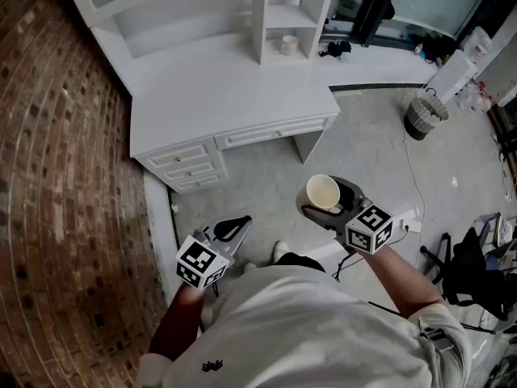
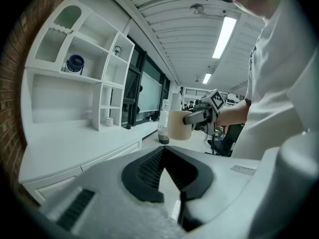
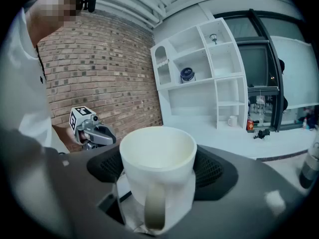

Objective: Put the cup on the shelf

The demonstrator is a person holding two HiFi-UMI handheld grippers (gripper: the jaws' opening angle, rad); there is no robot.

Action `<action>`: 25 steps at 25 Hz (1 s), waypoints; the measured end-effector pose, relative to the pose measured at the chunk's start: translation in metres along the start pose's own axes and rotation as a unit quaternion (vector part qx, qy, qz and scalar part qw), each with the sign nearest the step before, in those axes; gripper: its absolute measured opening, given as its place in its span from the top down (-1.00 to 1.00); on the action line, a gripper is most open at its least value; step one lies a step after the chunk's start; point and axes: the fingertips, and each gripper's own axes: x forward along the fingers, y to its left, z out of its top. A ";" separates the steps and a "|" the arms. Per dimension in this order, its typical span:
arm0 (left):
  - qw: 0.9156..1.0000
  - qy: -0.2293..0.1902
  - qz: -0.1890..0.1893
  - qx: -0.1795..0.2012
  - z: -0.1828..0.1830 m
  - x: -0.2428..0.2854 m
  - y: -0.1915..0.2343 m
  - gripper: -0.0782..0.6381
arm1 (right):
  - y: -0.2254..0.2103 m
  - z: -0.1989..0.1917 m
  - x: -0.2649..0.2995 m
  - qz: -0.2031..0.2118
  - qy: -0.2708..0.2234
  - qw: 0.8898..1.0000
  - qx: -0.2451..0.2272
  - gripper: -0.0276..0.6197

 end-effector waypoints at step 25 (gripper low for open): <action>0.999 0.017 -0.037 0.004 0.072 0.149 0.018 0.77 | -0.171 0.033 0.010 0.002 -0.016 1.000 0.007 -0.40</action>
